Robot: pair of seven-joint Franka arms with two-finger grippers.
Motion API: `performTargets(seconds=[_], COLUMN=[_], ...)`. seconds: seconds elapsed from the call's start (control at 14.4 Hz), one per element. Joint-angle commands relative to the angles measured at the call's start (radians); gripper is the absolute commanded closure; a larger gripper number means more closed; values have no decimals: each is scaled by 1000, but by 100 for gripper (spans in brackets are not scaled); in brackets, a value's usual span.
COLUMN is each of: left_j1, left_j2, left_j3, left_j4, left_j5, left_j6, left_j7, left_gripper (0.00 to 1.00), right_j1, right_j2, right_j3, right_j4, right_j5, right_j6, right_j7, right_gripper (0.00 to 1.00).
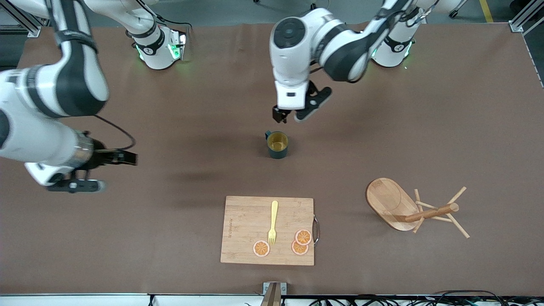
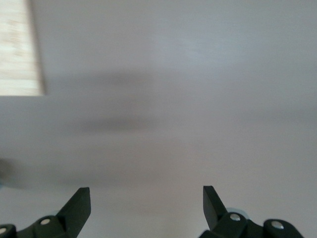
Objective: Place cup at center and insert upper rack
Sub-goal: 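Release the mug with the right gripper while the left gripper reaches it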
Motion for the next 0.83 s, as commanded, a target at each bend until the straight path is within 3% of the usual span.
performTargets(seconds=[0.0, 0.21, 0.49, 0.76], left_j1=[-105, -202, -282, -397], left_j2=[141, 275, 398, 464], left_j3=[5, 13, 22, 117], left_j4=[95, 150, 230, 241], left_j5=[143, 281, 371, 500], left_j6=[-13, -13, -4, 22], left_j7=[-181, -359, -532, -680], left_gripper=[6, 8, 10, 18], right_j1=[-58, -115, -164, -171], right_j2=[-16, -47, -55, -52], right_j3=[22, 22, 24, 21], right_j4=[55, 60, 63, 100], right_j5=[-60, -63, -57, -54], right_j6=[-105, -130, -131, -131], right_j7=[-48, -72, -113, -106], right_gripper=[0, 0, 0, 0])
